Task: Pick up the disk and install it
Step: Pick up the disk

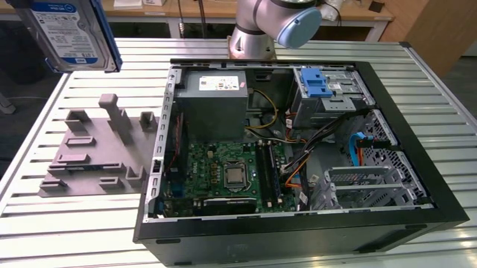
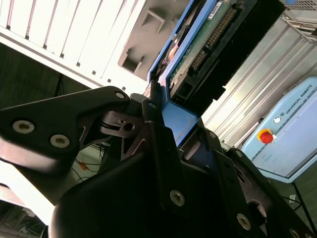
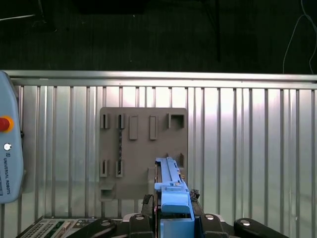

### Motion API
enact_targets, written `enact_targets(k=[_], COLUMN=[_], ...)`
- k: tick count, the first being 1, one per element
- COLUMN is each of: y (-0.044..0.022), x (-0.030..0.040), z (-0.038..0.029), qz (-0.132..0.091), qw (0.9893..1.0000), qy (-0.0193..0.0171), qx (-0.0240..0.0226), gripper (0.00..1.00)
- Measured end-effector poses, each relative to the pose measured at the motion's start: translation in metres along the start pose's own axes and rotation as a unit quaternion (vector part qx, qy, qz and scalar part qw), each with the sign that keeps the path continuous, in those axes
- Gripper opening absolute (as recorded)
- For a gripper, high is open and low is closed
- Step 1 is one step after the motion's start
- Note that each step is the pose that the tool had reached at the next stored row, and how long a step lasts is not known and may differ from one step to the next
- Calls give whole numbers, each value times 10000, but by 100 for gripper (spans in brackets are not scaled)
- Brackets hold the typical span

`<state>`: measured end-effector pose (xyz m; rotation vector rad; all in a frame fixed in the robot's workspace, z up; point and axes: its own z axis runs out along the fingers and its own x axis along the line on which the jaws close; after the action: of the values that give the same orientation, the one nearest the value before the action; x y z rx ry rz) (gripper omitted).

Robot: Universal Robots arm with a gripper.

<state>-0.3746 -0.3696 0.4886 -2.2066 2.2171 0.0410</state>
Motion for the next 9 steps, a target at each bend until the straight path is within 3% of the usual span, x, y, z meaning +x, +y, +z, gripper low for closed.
enact_targets(k=[9], y=[-10], x=[11], z=[-1], qz=[0], qw=[10000], qy=[-12], qx=[0], gripper=[36])
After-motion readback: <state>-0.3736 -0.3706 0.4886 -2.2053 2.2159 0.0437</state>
